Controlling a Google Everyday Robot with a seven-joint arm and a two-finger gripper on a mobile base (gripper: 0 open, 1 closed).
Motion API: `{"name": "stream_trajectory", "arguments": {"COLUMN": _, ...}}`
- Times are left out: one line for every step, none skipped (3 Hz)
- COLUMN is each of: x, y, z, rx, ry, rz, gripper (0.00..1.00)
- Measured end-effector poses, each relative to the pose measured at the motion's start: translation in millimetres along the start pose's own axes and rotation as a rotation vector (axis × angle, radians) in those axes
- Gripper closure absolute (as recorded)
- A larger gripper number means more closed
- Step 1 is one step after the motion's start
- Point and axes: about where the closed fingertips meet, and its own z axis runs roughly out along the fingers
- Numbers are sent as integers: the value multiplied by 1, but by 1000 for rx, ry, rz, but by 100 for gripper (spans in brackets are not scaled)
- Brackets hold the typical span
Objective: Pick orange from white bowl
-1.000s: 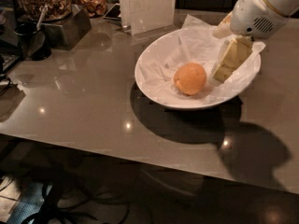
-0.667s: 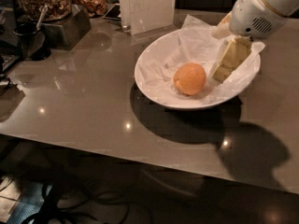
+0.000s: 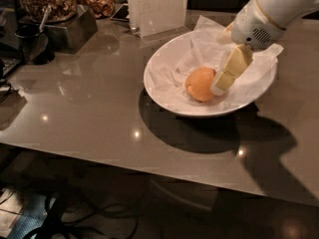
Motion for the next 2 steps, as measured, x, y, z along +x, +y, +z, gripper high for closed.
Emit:
{"name": "stream_trajectory", "arguments": {"x": -4, "y": -4, "z": 25, "rx": -51, "ry": -12, "rz": 1, "gripper": 13}}
{"name": "stream_trajectory", "arguments": {"x": -4, "y": -8, "z": 44, "rx": -82, "ry": -15, "rz": 9, "gripper": 13}}
